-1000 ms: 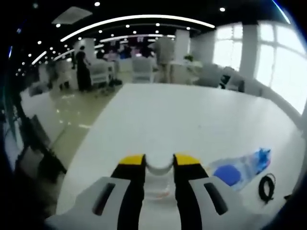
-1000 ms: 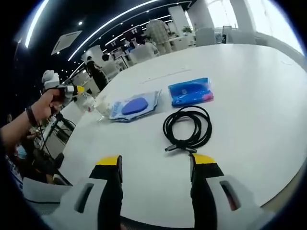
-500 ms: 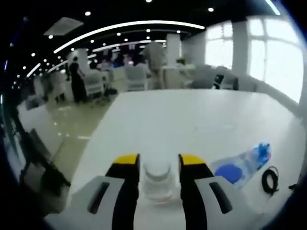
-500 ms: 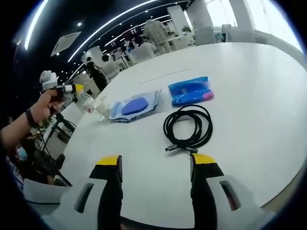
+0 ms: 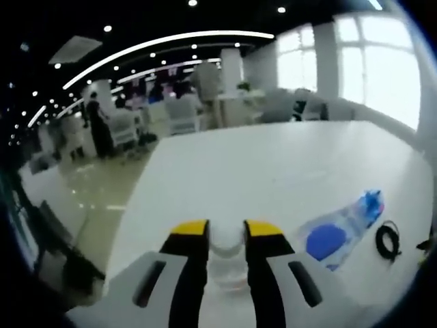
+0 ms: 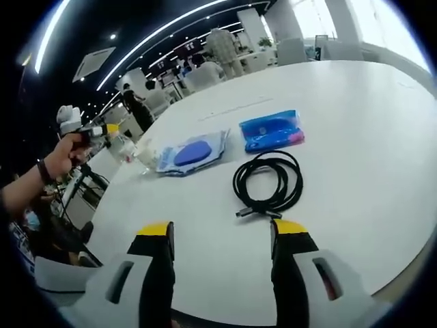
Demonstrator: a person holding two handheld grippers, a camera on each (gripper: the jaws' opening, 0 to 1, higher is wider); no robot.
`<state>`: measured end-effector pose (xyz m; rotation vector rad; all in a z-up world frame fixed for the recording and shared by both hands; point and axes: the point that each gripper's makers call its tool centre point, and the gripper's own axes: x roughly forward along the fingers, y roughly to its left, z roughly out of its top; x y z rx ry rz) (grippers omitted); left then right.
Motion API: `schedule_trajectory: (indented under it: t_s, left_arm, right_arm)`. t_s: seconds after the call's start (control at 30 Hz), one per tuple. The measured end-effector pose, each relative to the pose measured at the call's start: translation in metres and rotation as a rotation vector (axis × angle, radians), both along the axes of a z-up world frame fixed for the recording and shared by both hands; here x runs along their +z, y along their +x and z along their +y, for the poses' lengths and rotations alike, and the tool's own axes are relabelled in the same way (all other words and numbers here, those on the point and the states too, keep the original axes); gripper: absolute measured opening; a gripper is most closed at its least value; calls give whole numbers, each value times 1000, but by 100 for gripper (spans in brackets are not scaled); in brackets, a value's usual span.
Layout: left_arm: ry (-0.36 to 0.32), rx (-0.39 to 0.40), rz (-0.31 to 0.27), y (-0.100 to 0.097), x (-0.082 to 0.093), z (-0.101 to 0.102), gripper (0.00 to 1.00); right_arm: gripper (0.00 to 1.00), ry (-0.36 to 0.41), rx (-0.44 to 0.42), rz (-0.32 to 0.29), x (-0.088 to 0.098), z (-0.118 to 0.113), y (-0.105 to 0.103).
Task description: Arrange the tabletop items into an orderly group along one side of the table until the central work area is clear of visible clutter.
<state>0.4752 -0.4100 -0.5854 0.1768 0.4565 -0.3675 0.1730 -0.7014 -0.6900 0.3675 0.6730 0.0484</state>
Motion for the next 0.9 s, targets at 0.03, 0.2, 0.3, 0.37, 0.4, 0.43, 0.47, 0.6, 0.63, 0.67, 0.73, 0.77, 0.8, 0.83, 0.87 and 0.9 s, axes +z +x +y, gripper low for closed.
schedule_trajectory:
  t_s: [0.03, 0.2, 0.3, 0.37, 0.4, 0.43, 0.47, 0.6, 0.63, 0.67, 0.73, 0.77, 0.8, 0.83, 0.87, 0.9]
  left_arm:
    - [0, -1, 0, 0, 0, 0, 18]
    - [11, 12, -9, 0, 0, -1, 17]
    - [4, 84, 0, -1, 0, 2, 18]
    - [-21, 128, 13, -2, 0, 3, 18]
    - [-20, 139, 13, -2, 0, 3, 18]
    - [-16, 146, 11, -1, 0, 2, 18]
    - [-13, 156, 11, -2, -1, 2, 18]
    - [-22, 181, 14, -1, -1, 4, 18]
    - [-23, 180, 15, -1, -1, 3, 18]
    - [-24, 175, 15, -1, -1, 3, 18]
    - [-15, 155, 17, -1, -1, 2, 18]
    - [-11, 146, 18, -2, -1, 2, 18]
    - [-9, 143, 19, -2, -1, 3, 19]
    - [-12, 140, 19, -3, -1, 4, 21]
    - [-31, 130, 32, -5, -1, 2, 23]
    - [-33, 126, 30, -6, 1, 2, 24]
  right_arm:
    - [56, 1, 0, 0, 0, 0, 0]
    - [56, 1, 2, 0, 0, 0, 0]
    - [56, 1, 0, 0, 0, 0, 0]
    - [56, 3, 0, 0, 0, 1, 0]
    - [56, 3, 2, 1, 0, 1, 0]
    - [56, 3, 2, 2, 0, 1, 0]
    - [56, 3, 2, 2, 0, 1, 0]
    - [56, 4, 2, 0, 0, 1, 0]
    - [56, 4, 1, 0, 0, 1, 1]
    - [56, 5, 1, -1, 0, 1, 0]
    - [56, 5, -1, -4, 0, 0, 1]
    - [56, 6, -1, -4, 0, 0, 1]
    - [56, 6, -2, -4, 0, 0, 1]
    - [56, 5, -2, -5, 0, 0, 1]
    - [56, 5, -2, -6, 1, 0, 1]
    - [56, 6, -3, -8, 1, 0, 2]
